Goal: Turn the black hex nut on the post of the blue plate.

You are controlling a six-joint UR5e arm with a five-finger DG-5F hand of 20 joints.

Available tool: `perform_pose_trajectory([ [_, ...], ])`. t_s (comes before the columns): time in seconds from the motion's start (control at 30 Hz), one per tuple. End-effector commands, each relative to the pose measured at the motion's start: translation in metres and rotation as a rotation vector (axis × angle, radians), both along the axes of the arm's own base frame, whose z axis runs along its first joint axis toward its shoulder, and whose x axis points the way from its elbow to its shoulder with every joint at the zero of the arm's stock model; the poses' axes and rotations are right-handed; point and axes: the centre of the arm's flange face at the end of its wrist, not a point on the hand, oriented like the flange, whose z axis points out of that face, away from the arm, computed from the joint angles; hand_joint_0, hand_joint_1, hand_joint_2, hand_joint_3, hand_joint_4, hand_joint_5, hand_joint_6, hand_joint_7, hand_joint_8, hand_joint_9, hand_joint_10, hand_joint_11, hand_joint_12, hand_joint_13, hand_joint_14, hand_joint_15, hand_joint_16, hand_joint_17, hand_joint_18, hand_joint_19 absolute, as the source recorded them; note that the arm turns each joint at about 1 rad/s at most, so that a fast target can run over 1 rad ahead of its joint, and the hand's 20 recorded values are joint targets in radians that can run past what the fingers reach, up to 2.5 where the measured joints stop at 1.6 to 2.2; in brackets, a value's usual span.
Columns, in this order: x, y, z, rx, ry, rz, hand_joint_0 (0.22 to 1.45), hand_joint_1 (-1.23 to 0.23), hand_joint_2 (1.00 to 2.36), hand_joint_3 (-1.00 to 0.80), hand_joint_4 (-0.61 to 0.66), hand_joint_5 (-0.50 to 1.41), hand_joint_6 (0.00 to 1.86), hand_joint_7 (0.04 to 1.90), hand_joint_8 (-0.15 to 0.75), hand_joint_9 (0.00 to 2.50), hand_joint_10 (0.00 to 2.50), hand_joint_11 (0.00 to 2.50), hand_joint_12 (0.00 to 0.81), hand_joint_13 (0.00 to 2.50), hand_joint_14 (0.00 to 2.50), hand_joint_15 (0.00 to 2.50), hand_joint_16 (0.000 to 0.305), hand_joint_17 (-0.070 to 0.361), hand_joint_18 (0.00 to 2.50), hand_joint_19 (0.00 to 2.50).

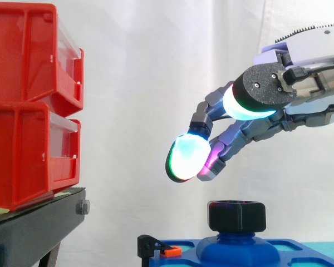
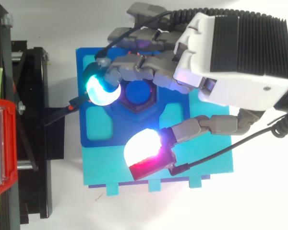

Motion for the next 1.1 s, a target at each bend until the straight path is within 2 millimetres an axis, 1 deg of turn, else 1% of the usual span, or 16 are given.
perform_pose_trajectory([
  [0.0,-0.002,0.001,-0.001,-0.013,0.019,0.003,0.48,-0.44,1.00,-0.50,0.27,-0.17,0.50,0.78,0.320,0.67,0.00,0.03,0.391,0.37,0.00,0.00,0.060,0.135,0.11,0.08],
  [0.3,-0.002,0.003,-0.002,-0.042,0.026,-0.002,0.48,-0.44,1.00,-0.50,0.28,-0.17,0.50,0.79,0.321,0.68,0.00,0.04,0.391,0.38,0.00,0.00,0.060,0.135,0.12,0.08],
  [0.63,-0.002,0.011,-0.002,-0.068,0.035,-0.014,0.48,-0.44,1.00,-0.50,0.28,-0.17,0.50,0.79,0.323,0.69,0.00,0.05,0.395,0.39,0.00,0.00,0.060,0.136,0.12,0.08],
  [0.73,-0.003,0.016,-0.002,-0.073,0.041,-0.011,0.48,-0.44,1.00,-0.50,0.28,-0.17,0.50,0.79,0.321,0.69,0.00,0.05,0.395,0.39,0.00,0.01,0.060,0.136,0.13,0.09],
  [1.07,-0.003,0.025,-0.003,-0.107,0.050,-0.053,0.49,-0.44,1.00,-0.50,0.29,-0.16,0.50,0.79,0.324,0.69,0.00,0.05,0.394,0.40,0.00,0.00,0.060,0.136,0.15,0.09],
])
